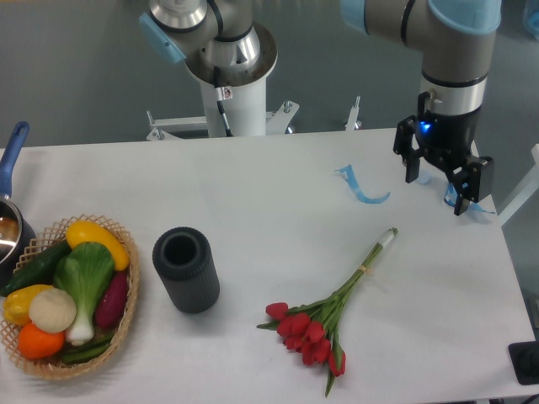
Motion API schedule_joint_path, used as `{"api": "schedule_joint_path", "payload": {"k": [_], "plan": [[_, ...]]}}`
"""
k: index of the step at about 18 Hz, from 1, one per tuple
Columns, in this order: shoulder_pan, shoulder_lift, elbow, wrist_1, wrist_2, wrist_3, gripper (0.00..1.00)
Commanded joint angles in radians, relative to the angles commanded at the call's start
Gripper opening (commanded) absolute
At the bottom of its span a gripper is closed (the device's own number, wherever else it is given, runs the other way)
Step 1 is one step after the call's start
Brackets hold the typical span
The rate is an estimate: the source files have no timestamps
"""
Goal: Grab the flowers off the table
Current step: 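Lift the open gripper up from its start position, then move the open gripper over the tulip stems and lower it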
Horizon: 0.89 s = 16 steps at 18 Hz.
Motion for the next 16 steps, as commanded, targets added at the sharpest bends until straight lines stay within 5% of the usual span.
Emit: {"api": "schedule_joint_path", "payload": {"k": [5,10,16], "plan": [[0.0,0.006,-0.047,0.046,0.0,0.0,1.0],[0.003,0.021,-0.141,0.176,-0.015,-0.012,1.0],[-0.006,0.015,-0.167,0.187,-0.041,-0.12,1.0]]}}
